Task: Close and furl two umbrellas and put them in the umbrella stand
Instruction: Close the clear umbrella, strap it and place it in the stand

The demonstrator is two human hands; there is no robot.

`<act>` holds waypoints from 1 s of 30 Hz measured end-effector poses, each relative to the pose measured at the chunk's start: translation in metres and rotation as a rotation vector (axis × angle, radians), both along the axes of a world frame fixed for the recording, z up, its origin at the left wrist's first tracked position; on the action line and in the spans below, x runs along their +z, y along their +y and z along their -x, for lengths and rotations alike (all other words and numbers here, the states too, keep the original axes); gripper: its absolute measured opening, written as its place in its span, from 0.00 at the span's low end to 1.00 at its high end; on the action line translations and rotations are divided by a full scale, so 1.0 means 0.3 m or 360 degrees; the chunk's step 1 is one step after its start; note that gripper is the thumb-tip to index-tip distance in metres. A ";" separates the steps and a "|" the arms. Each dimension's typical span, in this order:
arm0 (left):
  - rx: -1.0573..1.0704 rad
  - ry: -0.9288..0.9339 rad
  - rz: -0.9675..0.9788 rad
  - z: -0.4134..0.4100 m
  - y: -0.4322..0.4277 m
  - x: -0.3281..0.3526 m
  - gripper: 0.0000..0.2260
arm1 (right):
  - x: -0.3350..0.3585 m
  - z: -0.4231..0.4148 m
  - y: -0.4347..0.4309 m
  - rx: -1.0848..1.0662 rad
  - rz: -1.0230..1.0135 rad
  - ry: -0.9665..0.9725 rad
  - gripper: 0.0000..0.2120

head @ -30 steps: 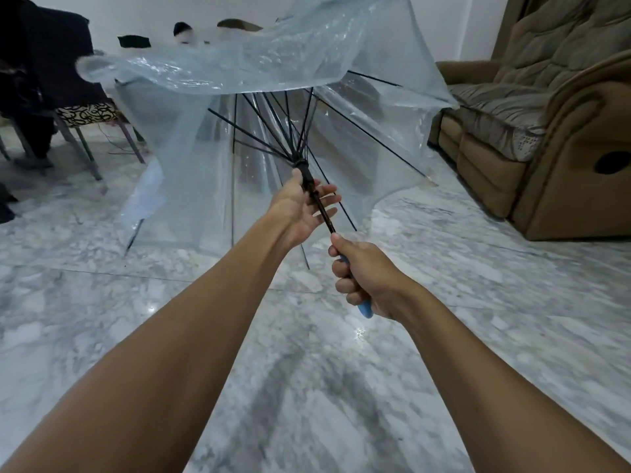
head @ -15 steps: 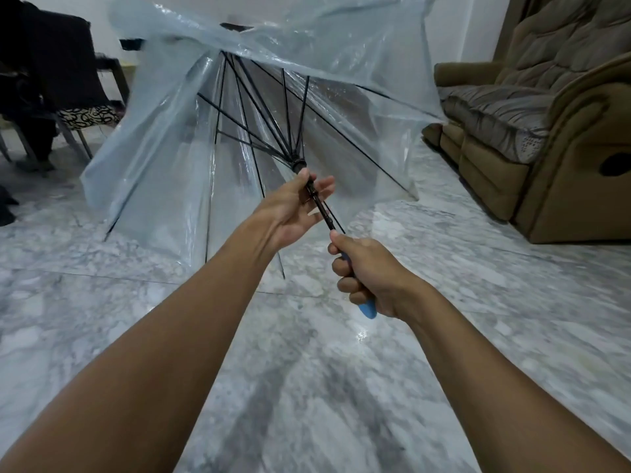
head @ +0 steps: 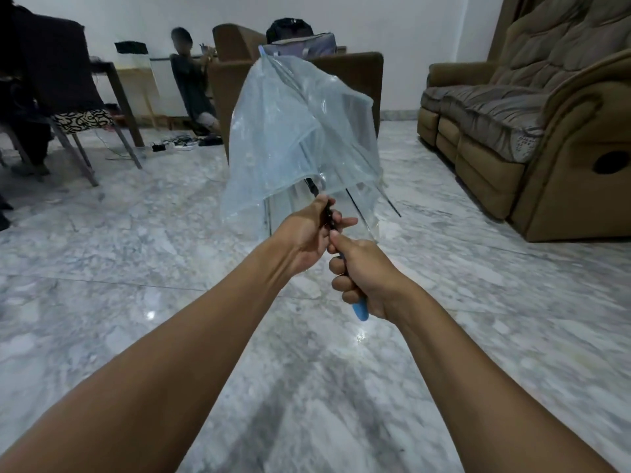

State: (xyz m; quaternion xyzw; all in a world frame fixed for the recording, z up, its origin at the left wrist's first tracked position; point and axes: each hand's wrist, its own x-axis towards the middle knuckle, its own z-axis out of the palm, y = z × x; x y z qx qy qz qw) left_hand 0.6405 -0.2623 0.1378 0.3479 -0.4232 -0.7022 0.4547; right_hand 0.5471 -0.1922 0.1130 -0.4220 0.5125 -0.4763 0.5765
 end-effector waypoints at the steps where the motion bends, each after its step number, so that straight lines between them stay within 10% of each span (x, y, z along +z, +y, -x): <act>1: 0.0003 -0.0019 0.0007 0.002 0.003 0.000 0.10 | 0.002 -0.003 -0.001 -0.0017 -0.0005 -0.0018 0.13; 14: 0.0048 -0.0056 -0.0054 0.024 0.010 0.027 0.10 | 0.028 0.006 -0.009 -0.0067 -0.0014 0.0017 0.14; 20: 0.0261 -0.0727 0.0278 0.105 0.061 0.030 0.10 | 0.042 0.062 0.006 -0.0207 0.0013 0.0258 0.13; 26: -0.0707 -0.1978 0.0910 -0.046 0.181 0.237 0.13 | 0.086 0.155 0.039 -0.0311 0.0010 0.0469 0.13; 30: 0.0206 -0.2298 0.1504 -0.192 0.067 0.375 0.15 | 0.149 0.197 0.061 -0.0281 -0.0042 0.0567 0.14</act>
